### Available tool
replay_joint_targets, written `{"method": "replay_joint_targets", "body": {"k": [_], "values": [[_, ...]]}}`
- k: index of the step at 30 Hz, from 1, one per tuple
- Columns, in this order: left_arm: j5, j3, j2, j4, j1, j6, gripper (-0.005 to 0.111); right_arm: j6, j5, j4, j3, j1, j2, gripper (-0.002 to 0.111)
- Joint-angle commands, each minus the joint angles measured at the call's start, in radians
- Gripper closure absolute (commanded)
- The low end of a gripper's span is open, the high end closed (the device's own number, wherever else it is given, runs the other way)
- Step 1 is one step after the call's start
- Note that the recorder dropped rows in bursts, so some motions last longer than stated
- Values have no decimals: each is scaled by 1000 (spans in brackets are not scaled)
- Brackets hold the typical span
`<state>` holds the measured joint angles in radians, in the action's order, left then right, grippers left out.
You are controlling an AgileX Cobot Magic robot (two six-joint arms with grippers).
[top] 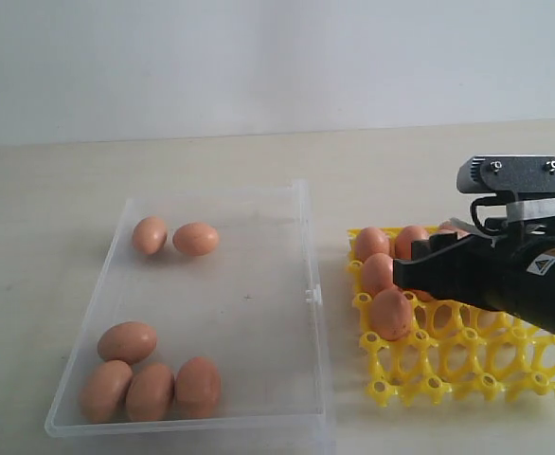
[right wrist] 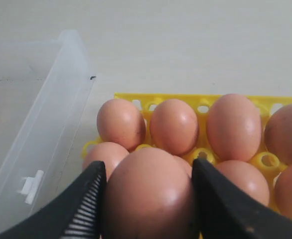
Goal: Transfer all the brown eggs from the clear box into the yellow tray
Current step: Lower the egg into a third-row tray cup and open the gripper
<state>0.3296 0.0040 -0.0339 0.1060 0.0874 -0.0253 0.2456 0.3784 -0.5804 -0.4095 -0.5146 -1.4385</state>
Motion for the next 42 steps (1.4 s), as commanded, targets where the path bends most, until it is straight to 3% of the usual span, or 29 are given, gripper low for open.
{"method": "replay_joint_targets", "body": {"k": [1,42], "values": [[-14,-4,-1,-1,3,-4,107,-25,-6,-4,6,6,-23,108],[-14,-4,-1,-1,3,-4,107,-74,-25,20,6,6,-82,108]]}}
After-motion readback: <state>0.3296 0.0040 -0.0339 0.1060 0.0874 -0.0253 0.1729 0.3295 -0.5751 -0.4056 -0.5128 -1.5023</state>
